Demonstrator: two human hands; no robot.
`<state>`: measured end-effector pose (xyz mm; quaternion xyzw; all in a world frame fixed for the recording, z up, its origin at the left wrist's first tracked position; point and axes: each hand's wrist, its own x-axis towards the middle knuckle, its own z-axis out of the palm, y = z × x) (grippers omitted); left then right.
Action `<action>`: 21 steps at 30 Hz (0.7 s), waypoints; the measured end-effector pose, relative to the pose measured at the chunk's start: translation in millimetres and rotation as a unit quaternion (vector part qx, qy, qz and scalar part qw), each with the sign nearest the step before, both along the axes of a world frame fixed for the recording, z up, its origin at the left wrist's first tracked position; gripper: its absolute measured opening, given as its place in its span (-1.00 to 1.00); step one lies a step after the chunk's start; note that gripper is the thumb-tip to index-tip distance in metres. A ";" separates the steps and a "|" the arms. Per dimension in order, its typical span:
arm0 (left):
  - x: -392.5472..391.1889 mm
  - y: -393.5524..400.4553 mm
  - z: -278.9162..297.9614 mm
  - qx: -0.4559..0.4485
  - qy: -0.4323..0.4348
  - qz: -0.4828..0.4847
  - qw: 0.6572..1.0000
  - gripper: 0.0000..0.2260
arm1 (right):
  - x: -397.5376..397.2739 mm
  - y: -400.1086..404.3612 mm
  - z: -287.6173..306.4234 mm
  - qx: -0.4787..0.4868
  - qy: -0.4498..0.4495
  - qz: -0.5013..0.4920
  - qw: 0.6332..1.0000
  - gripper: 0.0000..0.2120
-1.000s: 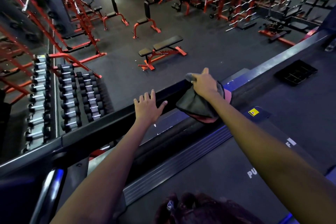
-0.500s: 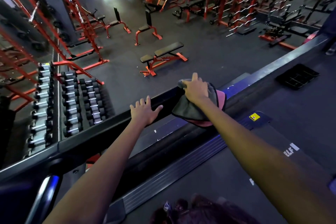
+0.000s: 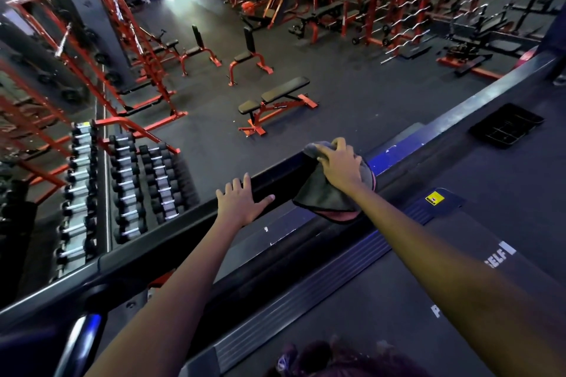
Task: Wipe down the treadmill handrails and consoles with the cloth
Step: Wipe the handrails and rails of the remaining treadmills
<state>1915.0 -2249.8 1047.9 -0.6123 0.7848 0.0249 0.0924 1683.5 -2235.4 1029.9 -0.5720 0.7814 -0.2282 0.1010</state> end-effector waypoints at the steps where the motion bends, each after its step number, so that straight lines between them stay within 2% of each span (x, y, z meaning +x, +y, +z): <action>1: -0.4 -0.5 0.3 0.000 0.001 -0.001 1.000 -0.19 | -1.9 -1.9 0.9 0.006 -0.049 -0.013 0.999 -0.66; 4: -0.4 -2.0 1.1 0.007 -0.001 0.000 1.000 -0.16 | 2.4 -11.0 7.0 0.007 -0.169 -0.052 0.984 -0.69; 9: -0.4 -3.7 2.0 0.015 0.003 -0.003 1.000 -0.14 | 6.0 -15.2 12.3 0.015 -0.238 -0.083 0.968 -0.68; 11: -0.3 -3.4 2.1 0.012 0.007 -0.005 1.000 -0.14 | 10.7 -14.1 14.2 0.018 -0.213 -0.095 0.972 -0.69; 14: 0.8 -2.9 1.4 0.013 0.013 -0.007 1.000 -0.12 | 36.9 -7.0 13.4 0.007 -0.082 -0.065 0.994 -0.68; 17: 3.5 -2.9 -0.2 0.004 0.028 -0.021 0.999 -0.11 | 57.6 3.3 4.6 -0.025 0.033 -0.002 0.999 -0.61; 19: 7.9 -1.9 -2.0 -0.004 0.041 -0.040 0.998 -0.11 | 51.8 4.8 2.5 -0.029 0.065 0.028 0.997 -0.60; 21: 14.5 2.1 -3.9 -0.013 0.046 -0.063 0.997 -0.12 | 44.8 1.2 4.5 -0.017 0.037 0.011 0.999 -0.62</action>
